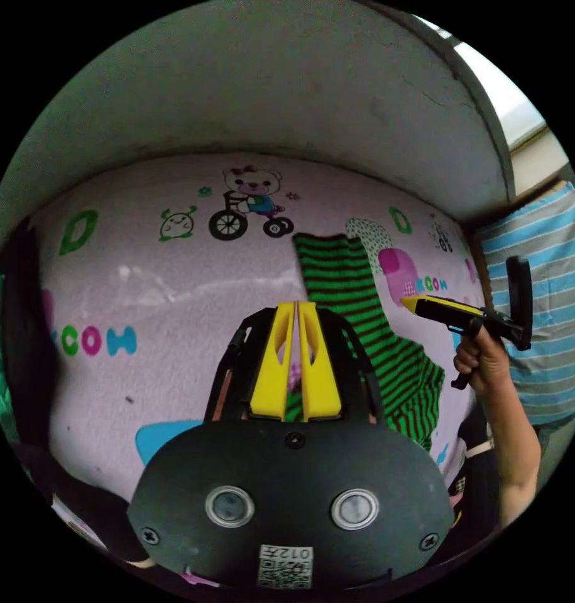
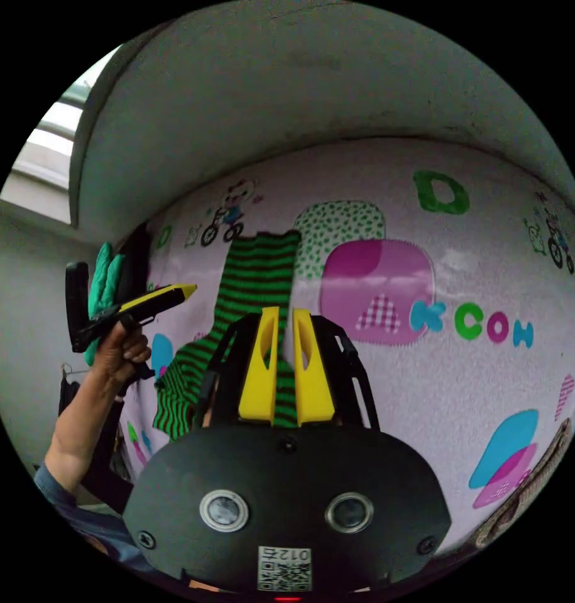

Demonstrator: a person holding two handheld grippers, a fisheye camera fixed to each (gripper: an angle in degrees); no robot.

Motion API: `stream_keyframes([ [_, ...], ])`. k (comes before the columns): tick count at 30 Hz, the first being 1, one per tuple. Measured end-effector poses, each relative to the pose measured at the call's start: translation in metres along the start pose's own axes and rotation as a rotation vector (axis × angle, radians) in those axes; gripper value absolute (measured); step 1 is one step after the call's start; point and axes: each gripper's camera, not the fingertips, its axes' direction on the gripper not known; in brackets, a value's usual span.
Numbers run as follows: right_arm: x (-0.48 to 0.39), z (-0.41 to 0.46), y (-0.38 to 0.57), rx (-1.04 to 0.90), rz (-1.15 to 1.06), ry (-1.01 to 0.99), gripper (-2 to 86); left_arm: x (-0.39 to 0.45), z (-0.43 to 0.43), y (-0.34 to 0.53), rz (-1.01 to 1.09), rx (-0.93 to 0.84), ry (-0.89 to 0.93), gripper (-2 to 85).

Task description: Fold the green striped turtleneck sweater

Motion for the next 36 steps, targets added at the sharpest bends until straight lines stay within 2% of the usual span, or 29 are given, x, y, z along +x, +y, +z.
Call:
stream_keyframes([
  [6,-0.005,0.018,-0.03,0.033,-0.024,0.069,5.9,0.007,0.032,-0.027,-0.006,-0.003,-0.02,1.8],
  [10,-0.019,0.03,-0.016,0.062,-0.095,0.115,0.3,0.022,0.034,-0.013,0.067,0.075,-0.092,1.0],
  [14,-0.027,0.017,0.013,0.114,-0.13,0.146,-0.8,0.031,0.03,0.014,0.123,0.097,-0.076,0.2],
  [25,-0.055,-0.099,0.074,0.213,-0.18,0.061,-1.0,0.056,-0.08,0.074,0.199,0.223,-0.006,-0.1],
  [36,-0.076,-0.169,0.183,0.13,-0.196,-0.004,-1.0,0.104,-0.146,0.192,0.275,0.172,0.062,-0.1],
])
